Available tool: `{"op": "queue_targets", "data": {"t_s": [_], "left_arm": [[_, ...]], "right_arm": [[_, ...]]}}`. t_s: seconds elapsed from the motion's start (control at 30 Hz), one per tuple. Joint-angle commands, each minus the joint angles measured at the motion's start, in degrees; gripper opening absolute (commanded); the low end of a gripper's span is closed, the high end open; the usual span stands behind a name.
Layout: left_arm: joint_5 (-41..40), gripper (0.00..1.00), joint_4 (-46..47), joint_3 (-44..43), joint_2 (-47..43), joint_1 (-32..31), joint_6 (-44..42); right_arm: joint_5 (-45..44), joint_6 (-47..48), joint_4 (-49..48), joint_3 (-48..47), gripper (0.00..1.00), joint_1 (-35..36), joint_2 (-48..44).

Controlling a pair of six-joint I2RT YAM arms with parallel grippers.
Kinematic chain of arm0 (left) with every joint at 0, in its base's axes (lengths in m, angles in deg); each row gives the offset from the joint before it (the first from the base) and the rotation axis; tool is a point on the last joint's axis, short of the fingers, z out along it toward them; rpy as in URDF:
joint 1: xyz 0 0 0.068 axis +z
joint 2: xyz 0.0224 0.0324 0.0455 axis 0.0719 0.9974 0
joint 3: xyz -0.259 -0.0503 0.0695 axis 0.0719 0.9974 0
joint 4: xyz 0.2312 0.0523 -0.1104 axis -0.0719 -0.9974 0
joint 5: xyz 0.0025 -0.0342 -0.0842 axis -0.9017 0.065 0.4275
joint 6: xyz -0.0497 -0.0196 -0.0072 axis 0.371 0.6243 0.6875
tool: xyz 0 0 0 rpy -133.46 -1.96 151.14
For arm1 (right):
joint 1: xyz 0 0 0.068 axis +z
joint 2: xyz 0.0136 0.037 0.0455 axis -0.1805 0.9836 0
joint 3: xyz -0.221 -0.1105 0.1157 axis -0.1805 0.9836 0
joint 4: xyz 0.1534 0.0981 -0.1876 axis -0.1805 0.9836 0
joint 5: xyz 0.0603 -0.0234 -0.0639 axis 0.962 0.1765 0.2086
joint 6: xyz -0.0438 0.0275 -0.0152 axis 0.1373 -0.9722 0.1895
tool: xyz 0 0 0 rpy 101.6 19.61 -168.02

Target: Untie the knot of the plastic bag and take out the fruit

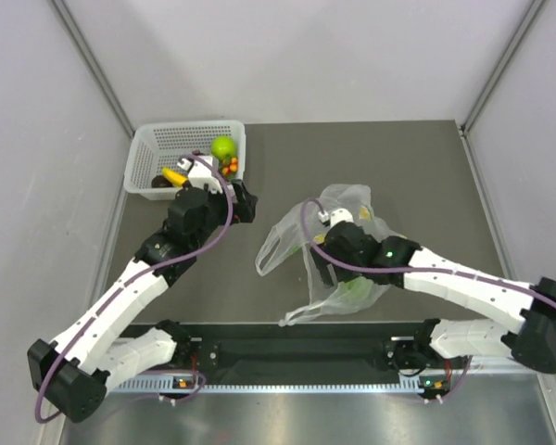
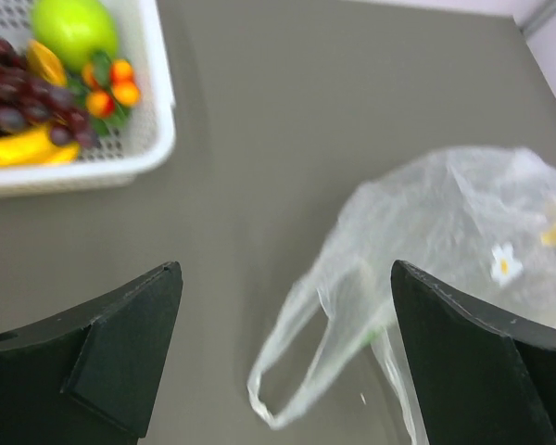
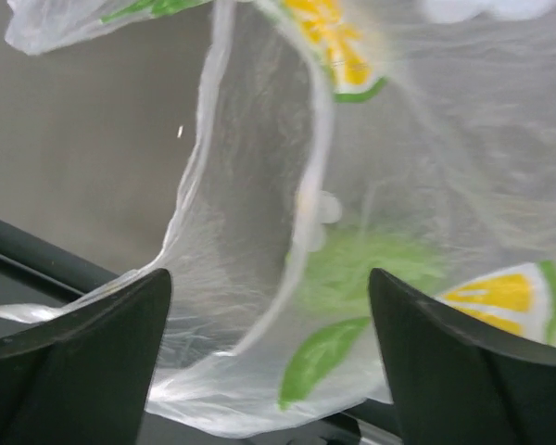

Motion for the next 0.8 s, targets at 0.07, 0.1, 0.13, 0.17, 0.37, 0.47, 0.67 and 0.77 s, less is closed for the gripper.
{"op": "queue_targets", "data": {"t_s": [0.07, 0.1, 0.13, 0.17, 0.37, 0.47, 0.67, 0.77], "left_arm": [[3.49, 0.97, -2.42, 2.48, -5.44, -3.51, 3.03], [3.86, 0.97, -2.85, 2.84, -6.67, -4.73, 3.20], [5.34, 0.97, -2.94, 3.53, -7.29, -5.18, 3.29], [6.31, 0.97, -2.94, 4.06, -7.90, -5.62, 3.29], [15.72, 0.94, 2.14, 9.07, -8.79, -10.80, 4.08], [15.99, 0.94, 6.71, 11.18, -6.51, -17.03, 3.21], [15.46, 0.94, 19.43, 12.07, 4.55, -27.50, 1.01], [15.99, 0.94, 23.15, 10.76, 10.79, -30.66, 0.75]], "right_arm": [[-11.04, -8.64, 5.00, -5.16, 0.75, 4.45, 8.26], [-13.08, -11.78, 6.49, -5.60, 0.63, 4.71, 9.49], [-15.97, -13.47, 9.55, -6.30, 0.54, 4.72, 11.68], [-17.13, -14.79, 10.80, -6.48, 0.43, 4.80, 12.48], [-19.69, -22.53, 16.34, -2.89, 0.00, 5.51, 8.02], [-20.04, -26.13, 17.93, 0.45, 0.00, 5.51, 0.03], [-17.58, -27.98, 19.07, 5.38, 0.00, 5.51, -11.50], [-17.84, -31.75, 21.97, 6.70, 0.00, 5.51, -13.79]]}}
